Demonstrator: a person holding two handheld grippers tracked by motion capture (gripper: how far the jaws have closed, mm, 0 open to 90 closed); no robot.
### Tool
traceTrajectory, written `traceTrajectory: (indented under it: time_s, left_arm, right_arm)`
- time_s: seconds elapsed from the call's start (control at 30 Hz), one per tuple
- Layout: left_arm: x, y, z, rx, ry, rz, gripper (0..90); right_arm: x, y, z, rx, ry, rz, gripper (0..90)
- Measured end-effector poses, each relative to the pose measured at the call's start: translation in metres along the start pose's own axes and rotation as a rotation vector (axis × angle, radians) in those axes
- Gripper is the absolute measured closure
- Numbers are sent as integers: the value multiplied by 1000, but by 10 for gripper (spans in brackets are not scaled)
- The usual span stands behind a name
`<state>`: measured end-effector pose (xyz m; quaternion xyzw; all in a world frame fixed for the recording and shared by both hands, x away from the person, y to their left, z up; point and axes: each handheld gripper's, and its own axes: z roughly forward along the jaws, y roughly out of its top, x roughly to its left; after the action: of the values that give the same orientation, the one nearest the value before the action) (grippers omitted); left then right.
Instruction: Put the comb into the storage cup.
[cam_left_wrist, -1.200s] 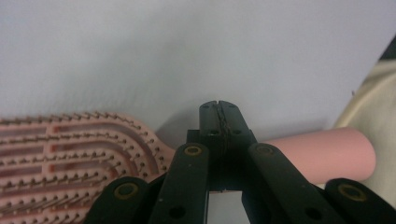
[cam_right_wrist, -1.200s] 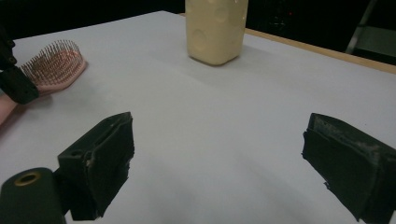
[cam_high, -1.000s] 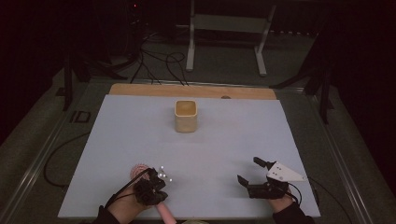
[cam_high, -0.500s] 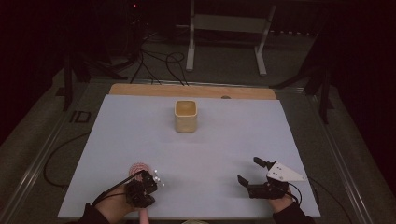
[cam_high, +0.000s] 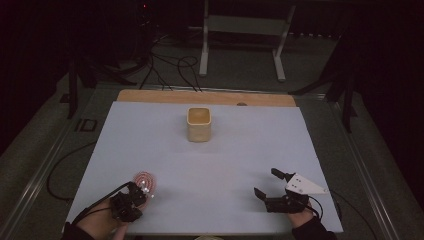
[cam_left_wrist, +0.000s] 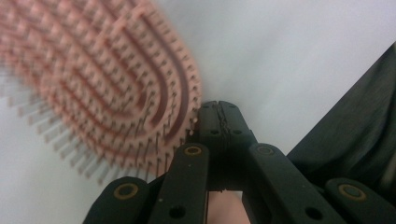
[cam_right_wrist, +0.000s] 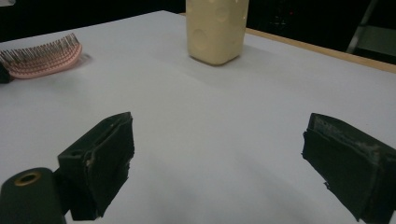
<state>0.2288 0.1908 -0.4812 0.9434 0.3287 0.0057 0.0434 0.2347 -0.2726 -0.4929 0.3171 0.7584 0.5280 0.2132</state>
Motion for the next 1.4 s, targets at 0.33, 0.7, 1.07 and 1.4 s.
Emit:
traceTrajectory:
  time_s: [0.33, 0.7, 1.07, 1.4]
  left_arm:
    - [23, -32, -7, 13, 44, -97, 900]
    - [30, -42, -15, -9, 62, -89, 884]
    - [36, -56, -36, -43, 104, -135, 685]
    - [42, -56, -36, -44, 116, -191, 311]
  right_arm:
    - [0, 0, 1, 2, 1, 3, 88]
    - [1, 0, 2, 5, 6, 0, 88]
    - [0, 0, 2, 6, 5, 0, 88]
    - [1, 0, 2, 9, 5, 2, 88]
